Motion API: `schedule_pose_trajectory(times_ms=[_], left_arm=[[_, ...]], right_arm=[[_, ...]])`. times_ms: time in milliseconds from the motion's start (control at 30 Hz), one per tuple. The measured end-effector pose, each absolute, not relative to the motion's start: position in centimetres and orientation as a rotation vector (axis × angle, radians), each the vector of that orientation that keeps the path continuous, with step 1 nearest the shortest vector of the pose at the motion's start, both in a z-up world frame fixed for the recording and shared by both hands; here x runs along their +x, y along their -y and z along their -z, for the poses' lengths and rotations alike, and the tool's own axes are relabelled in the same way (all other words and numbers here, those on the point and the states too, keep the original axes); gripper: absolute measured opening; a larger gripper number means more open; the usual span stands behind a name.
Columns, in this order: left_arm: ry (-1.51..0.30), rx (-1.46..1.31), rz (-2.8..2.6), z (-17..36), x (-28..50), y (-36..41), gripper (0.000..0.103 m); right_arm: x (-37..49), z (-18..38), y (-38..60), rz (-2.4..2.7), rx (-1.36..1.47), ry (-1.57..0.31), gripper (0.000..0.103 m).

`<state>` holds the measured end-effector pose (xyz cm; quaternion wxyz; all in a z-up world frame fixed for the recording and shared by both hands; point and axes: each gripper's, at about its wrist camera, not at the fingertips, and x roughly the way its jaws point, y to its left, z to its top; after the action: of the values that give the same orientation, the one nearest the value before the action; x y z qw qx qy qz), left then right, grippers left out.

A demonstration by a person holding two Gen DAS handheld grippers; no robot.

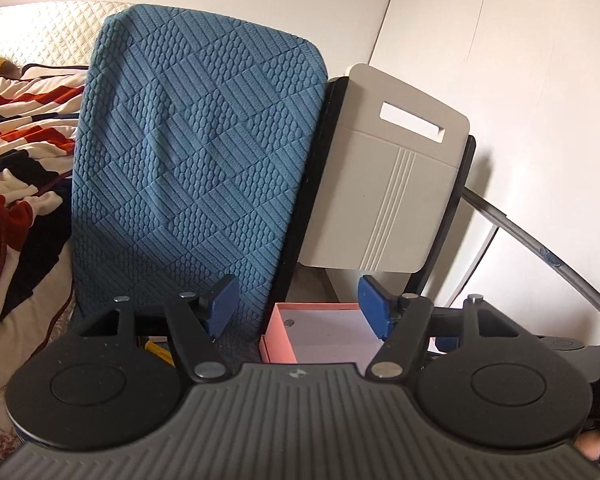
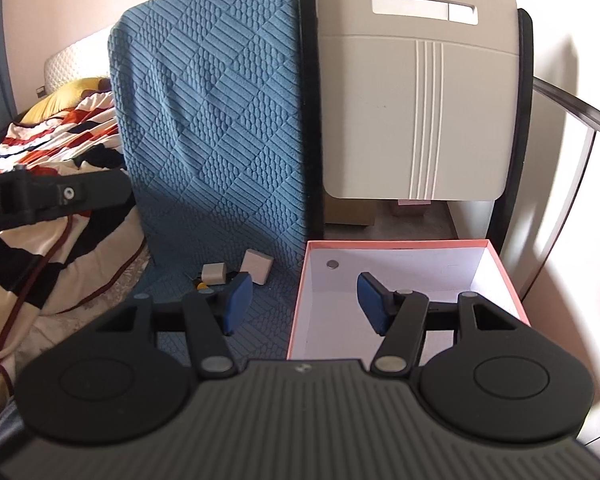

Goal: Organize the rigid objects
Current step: 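Withdraw both tools from the box back toward the cushion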

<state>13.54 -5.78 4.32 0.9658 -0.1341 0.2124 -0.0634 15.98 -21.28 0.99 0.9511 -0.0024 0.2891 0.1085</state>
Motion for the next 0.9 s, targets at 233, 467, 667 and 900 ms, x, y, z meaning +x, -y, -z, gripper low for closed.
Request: schedule_pose_trajectory(times_ms=[233,467,667,900], left_arm=[[-0.411,-0.283,0.095,-3.2,12.1,1.5,0.071],[-0.433,-0.307,0.055,-0.8,11.6,-1.6,0.071],[-0.483,-0.289,0.04,1.9,11.5,-2.9,0.071],[-0.505,-0.309,0.027,4.0,11.4,-4.1,0.071]], right_arm=[[15.1,-0.4,17.3,-0.268,-0.049,-0.567,0.061],[15.2,1.8,14.1,-0.292,-0.062,-0.591,0.061],[15.1,4.5,12.2,-0.293,-0.061,-0.637,0.061],[15.0,6.7,10.6,-0.288,-0.056,-0.668,0.061]])
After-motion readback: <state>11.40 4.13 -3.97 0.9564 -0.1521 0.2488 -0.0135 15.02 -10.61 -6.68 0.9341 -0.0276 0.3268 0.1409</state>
